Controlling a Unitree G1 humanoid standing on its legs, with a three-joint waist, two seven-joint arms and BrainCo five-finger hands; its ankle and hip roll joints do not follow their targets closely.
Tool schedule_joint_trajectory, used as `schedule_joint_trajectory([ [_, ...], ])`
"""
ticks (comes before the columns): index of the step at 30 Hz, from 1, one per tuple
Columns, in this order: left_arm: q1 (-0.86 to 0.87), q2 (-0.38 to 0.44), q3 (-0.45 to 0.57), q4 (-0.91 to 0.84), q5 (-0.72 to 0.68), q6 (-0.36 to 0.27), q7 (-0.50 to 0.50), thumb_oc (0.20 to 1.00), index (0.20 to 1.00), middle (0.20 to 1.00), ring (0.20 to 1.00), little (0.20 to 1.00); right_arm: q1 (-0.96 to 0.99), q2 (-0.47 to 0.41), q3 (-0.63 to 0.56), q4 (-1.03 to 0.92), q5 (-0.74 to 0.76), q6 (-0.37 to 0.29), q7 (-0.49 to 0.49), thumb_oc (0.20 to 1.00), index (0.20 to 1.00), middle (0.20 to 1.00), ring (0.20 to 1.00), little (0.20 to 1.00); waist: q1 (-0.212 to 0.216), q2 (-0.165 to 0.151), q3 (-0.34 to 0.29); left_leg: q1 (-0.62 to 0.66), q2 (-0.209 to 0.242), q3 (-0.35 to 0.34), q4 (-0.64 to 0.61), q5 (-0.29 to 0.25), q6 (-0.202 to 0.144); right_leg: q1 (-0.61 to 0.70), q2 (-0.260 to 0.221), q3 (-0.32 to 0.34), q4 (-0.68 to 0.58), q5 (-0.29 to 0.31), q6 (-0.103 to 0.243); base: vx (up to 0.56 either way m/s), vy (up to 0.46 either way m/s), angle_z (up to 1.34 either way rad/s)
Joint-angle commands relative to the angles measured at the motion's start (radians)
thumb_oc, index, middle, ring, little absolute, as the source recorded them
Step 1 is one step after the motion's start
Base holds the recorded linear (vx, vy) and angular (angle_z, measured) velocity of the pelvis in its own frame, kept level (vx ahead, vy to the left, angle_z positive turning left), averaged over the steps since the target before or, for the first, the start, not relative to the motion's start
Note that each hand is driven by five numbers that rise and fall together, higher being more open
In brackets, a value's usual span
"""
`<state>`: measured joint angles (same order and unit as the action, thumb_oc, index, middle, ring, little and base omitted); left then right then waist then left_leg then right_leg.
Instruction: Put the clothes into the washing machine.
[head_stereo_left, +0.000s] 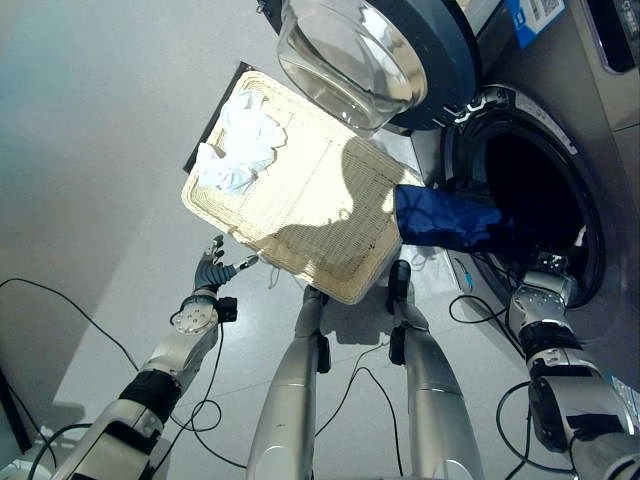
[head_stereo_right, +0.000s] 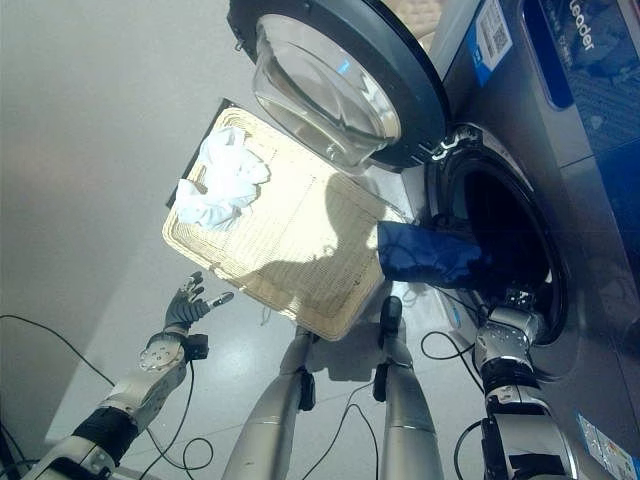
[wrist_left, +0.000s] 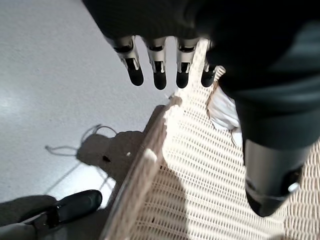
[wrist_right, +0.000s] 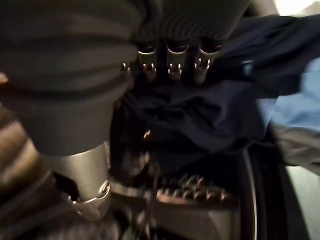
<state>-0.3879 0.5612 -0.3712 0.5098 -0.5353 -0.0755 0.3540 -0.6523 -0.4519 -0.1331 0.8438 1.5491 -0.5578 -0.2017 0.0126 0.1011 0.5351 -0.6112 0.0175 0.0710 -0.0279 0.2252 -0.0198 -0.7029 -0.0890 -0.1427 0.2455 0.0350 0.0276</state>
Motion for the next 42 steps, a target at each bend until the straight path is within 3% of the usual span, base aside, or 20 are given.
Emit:
schedule_joint_trajectory([
  [1, -0.012, -0.027, 0.045, 0.016, -0.006, -0.027, 0.003, 1.000, 1.000, 1.000, 1.000, 1.000, 0.046, -0.052, 0.031, -0.101, -0.090, -0.091, 0.051, 1.000, 1.000, 1.000, 1.000, 1.000, -0.003, 0.002, -0.015, 0.002, -0.083, 0.022, 0.058, -0.087, -0.025, 0.057, 0.032, -0.036, -0.126, 0.094, 0.059, -0.02, 0.051, -0.07],
  [8, 0.031, -0.068, 0.057, -0.001, 0.025, -0.060, 0.039, 1.000, 1.000, 1.000, 1.000, 1.000, 0.179, 0.094, 0.094, -0.194, -0.120, -0.071, 0.097, 1.000, 1.000, 1.000, 1.000, 1.000, -0.019, -0.002, -0.015, 0.016, -0.076, 0.034, 0.035, -0.084, -0.023, 0.064, 0.034, -0.019, -0.145, 0.098, 0.061, -0.02, 0.055, -0.04],
  [11, 0.060, -0.104, 0.052, -0.006, 0.048, -0.113, 0.102, 1.000, 1.000, 1.000, 1.000, 1.000, 0.246, 0.188, 0.179, -0.222, -0.137, -0.068, 0.121, 1.000, 1.000, 1.000, 1.000, 1.000, -0.027, -0.001, -0.015, 0.015, -0.072, 0.041, 0.024, -0.077, -0.025, 0.060, 0.035, -0.012, -0.152, 0.101, 0.057, -0.02, 0.085, -0.05],
  [17, 0.094, -0.173, 0.065, -0.009, 0.097, -0.209, 0.224, 1.000, 1.000, 1.000, 1.000, 1.000, 0.297, 0.262, 0.285, -0.250, -0.262, -0.062, 0.058, 1.000, 1.000, 1.000, 1.000, 1.000, -0.031, -0.001, -0.015, 0.008, -0.068, 0.056, 0.005, -0.061, -0.027, 0.053, 0.034, -0.004, -0.175, 0.115, 0.055, -0.01, 0.077, -0.13],
  [22, 0.129, -0.226, 0.081, 0.002, 0.131, -0.267, 0.300, 1.000, 1.000, 1.000, 1.000, 1.000, 0.327, 0.278, 0.355, -0.252, -0.337, -0.016, 0.039, 1.000, 1.000, 1.000, 1.000, 1.000, -0.030, 0.000, -0.015, 0.013, -0.069, 0.061, -0.002, -0.059, -0.031, 0.056, 0.028, -0.005, -0.184, 0.116, 0.060, -0.01, 0.061, -0.11],
  [32, 0.153, -0.263, 0.110, 0.051, 0.112, -0.318, 0.352, 1.000, 1.000, 1.000, 1.000, 1.000, 0.354, 0.281, 0.440, -0.222, -0.347, 0.165, 0.107, 1.000, 1.000, 1.000, 1.000, 1.000, -0.027, 0.002, -0.015, 0.008, -0.070, 0.060, -0.005, -0.049, -0.037, 0.050, 0.024, 0.001, -0.185, 0.120, 0.062, 0.00, 0.019, -0.01],
  [34, 0.144, -0.284, 0.120, 0.093, 0.083, -0.348, 0.370, 1.000, 1.000, 1.000, 1.000, 1.000, 0.323, 0.288, 0.437, -0.131, -0.320, 0.220, 0.109, 1.000, 1.000, 1.000, 1.000, 1.000, -0.020, 0.012, -0.015, -0.002, -0.071, 0.052, -0.005, -0.045, -0.038, 0.040, 0.024, 0.006, -0.176, 0.114, 0.061, 0.00, 0.000, 0.00],
  [37, 0.138, -0.293, 0.125, 0.115, 0.056, -0.365, 0.366, 1.000, 1.000, 1.000, 1.000, 1.000, 0.292, 0.285, 0.419, -0.077, -0.307, 0.230, 0.128, 1.000, 1.000, 1.000, 1.000, 1.000, -0.013, 0.022, -0.015, -0.013, -0.070, 0.048, -0.004, -0.041, -0.040, 0.030, 0.024, 0.005, -0.169, 0.109, 0.060, 0.00, 0.000, 0.00],
  [39, 0.132, -0.296, 0.128, 0.129, 0.040, -0.373, 0.364, 1.000, 1.000, 1.000, 1.000, 1.000, 0.248, 0.277, 0.411, -0.032, -0.377, 0.214, 0.091, 1.000, 1.000, 1.000, 1.000, 1.000, -0.001, 0.034, -0.015, -0.025, -0.071, 0.039, -0.003, -0.039, -0.042, 0.018, 0.020, 0.001, -0.159, 0.104, 0.059, 0.01, -0.018, 0.01],
  [42, 0.129, -0.304, 0.135, 0.160, -0.002, -0.393, 0.318, 1.000, 1.000, 1.000, 1.000, 1.000, 0.175, 0.253, 0.340, 0.089, -0.353, 0.258, 0.110, 1.000, 1.000, 1.000, 1.000, 1.000, 0.024, 0.059, -0.015, -0.046, -0.073, 0.020, 0.006, -0.039, -0.044, -0.006, 0.017, -0.011, -0.129, 0.088, 0.057, 0.03, -0.082, 0.08],
])
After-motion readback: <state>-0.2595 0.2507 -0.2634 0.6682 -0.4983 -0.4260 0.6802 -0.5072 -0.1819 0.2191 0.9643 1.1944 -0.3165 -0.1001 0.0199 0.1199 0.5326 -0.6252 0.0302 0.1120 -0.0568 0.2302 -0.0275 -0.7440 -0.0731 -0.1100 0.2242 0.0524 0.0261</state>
